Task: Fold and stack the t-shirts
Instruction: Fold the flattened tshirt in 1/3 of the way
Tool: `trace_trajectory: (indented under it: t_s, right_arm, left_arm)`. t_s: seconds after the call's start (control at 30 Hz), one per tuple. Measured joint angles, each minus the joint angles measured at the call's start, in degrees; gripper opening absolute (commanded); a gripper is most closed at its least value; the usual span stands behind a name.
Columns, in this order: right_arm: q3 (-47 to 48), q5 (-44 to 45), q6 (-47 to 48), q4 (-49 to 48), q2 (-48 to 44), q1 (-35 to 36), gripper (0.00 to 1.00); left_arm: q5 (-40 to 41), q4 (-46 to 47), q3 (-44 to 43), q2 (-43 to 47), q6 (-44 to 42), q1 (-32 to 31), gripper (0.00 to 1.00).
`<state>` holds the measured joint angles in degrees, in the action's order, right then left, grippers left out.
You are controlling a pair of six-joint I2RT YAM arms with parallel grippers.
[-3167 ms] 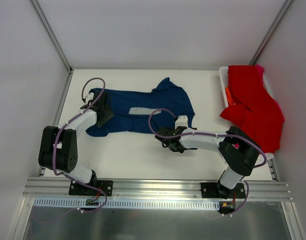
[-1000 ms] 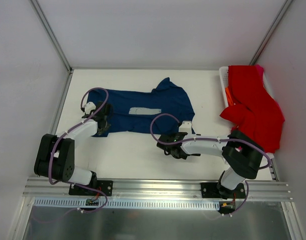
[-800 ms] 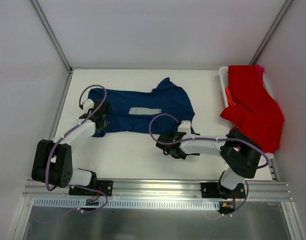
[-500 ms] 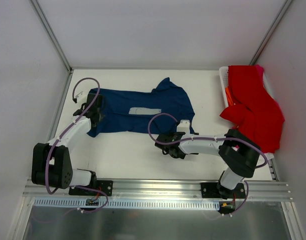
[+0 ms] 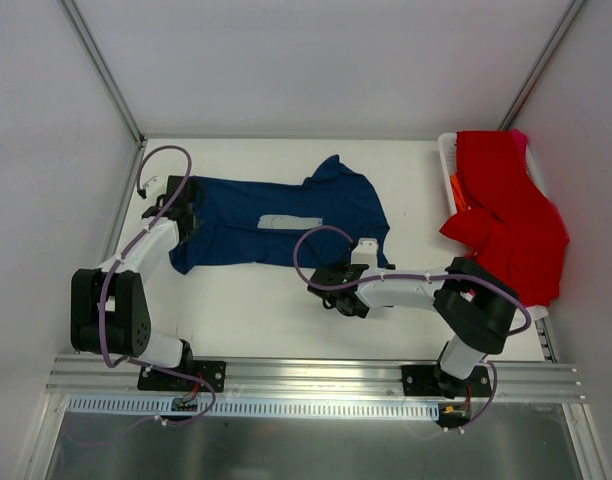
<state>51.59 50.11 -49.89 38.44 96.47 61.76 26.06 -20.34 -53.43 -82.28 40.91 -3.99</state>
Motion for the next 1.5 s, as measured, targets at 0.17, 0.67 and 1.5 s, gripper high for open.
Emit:
trace_trajectory:
  t_s: [0.17,0.67,1.5]
  right_arm:
    - [0.02,0.55,0.31,-0.81,0.33,0.0,1.0]
    - [3.87,0.92,3.91,-2.25,3.52,-0.02,0.99]
    - [11.58,0.37,10.23,-3.48,9.2,-0.02,0.99]
  left_arm:
    - [0.02,-0.15,-4.31,-4.15,-0.02,0.72,0.0]
    - [1.53,-0.02,-13.99,-12.7,-1.62,1.16,0.05]
    - [-11.13,-1.6,-25.64,-28.02,-1.31,13.62,0.64]
